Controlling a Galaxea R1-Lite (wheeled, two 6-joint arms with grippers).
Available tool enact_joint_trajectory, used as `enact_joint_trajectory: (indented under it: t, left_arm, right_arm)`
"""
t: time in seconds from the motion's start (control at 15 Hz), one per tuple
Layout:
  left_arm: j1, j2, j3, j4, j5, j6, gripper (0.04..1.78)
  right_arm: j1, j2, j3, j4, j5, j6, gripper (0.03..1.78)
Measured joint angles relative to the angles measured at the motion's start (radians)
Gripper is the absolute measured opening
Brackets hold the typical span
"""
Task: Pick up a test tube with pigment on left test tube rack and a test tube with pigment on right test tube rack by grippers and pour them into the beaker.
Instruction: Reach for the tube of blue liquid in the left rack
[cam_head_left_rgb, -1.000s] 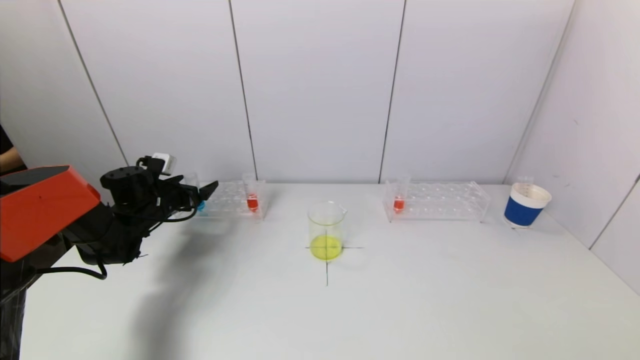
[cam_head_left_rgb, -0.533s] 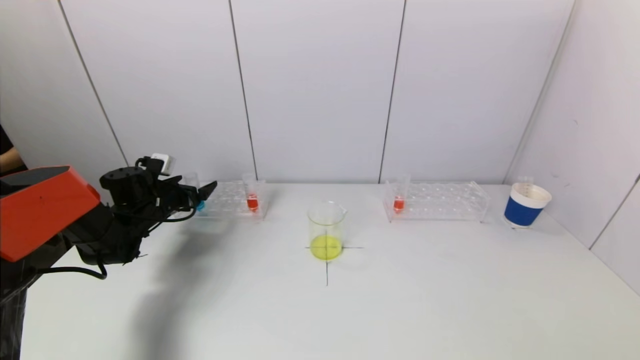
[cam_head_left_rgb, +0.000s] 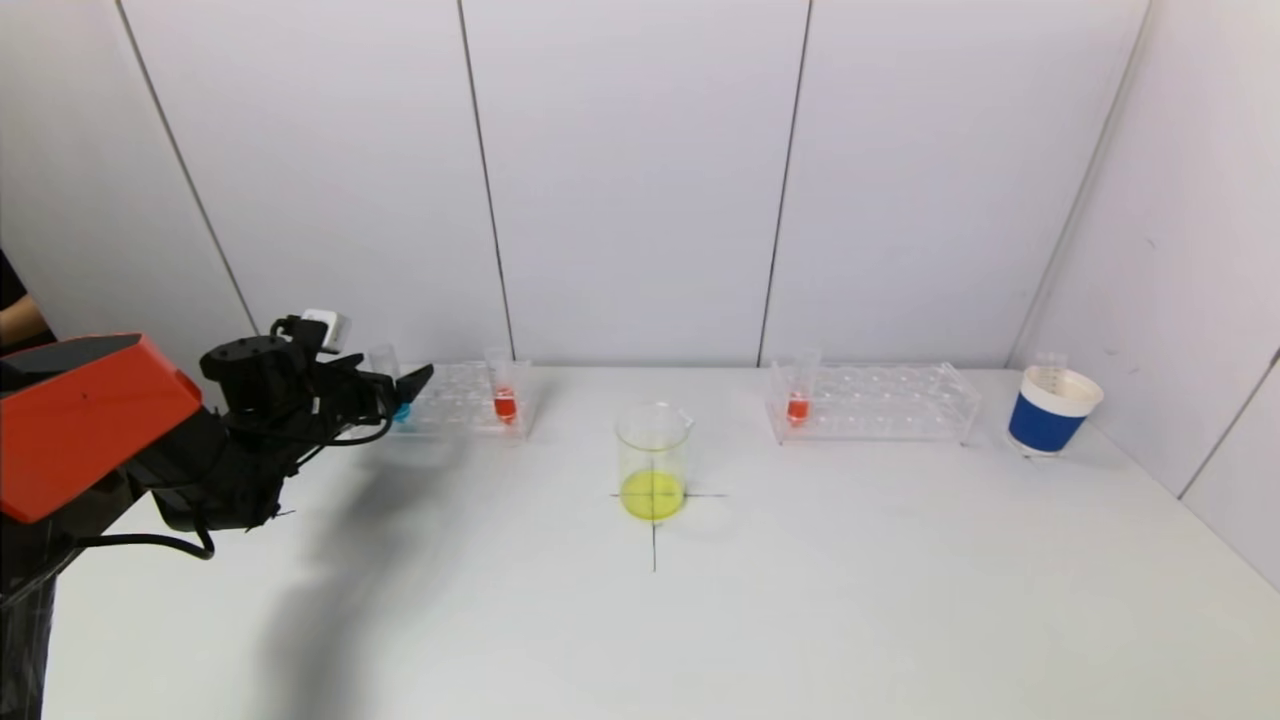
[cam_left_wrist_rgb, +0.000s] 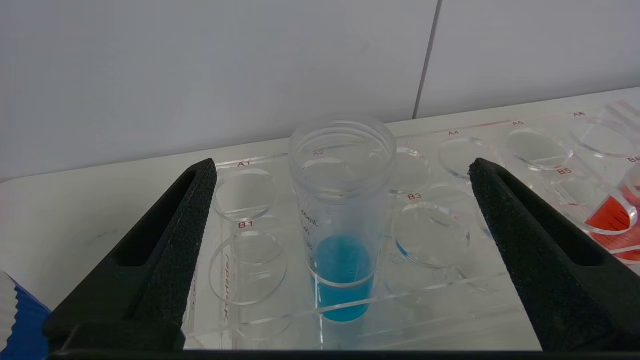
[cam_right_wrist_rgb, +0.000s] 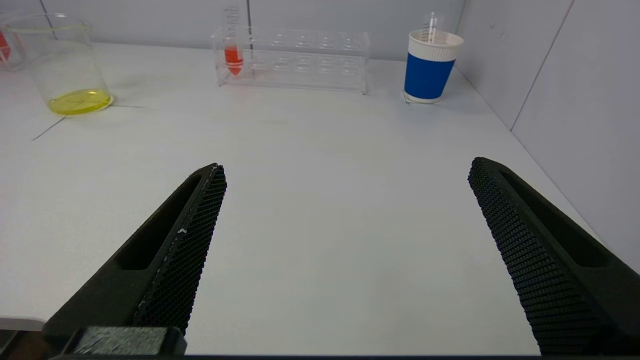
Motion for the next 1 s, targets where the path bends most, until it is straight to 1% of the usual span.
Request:
enact_joint_trajectory:
  t: [0.8,0.93,1.0]
  left_arm:
    - [0.000,0.009,-0.012,0.000,0.001,0.000,1.75]
    - [0.000,0.009,-0.012,-0.001,0.001,0.000,1.64]
    - [0.000,0.010,-0.012,-0.001,0.001,0.000,1.55]
  right_arm:
    - [0.000,0.000,0.000,0.000,0.000,0.000,1.76]
    - [0.000,0.000,0.000,0.000,0.000,0.000,1.76]
    - [0.000,0.000,0.000,0.000,0.000,0.000,1.76]
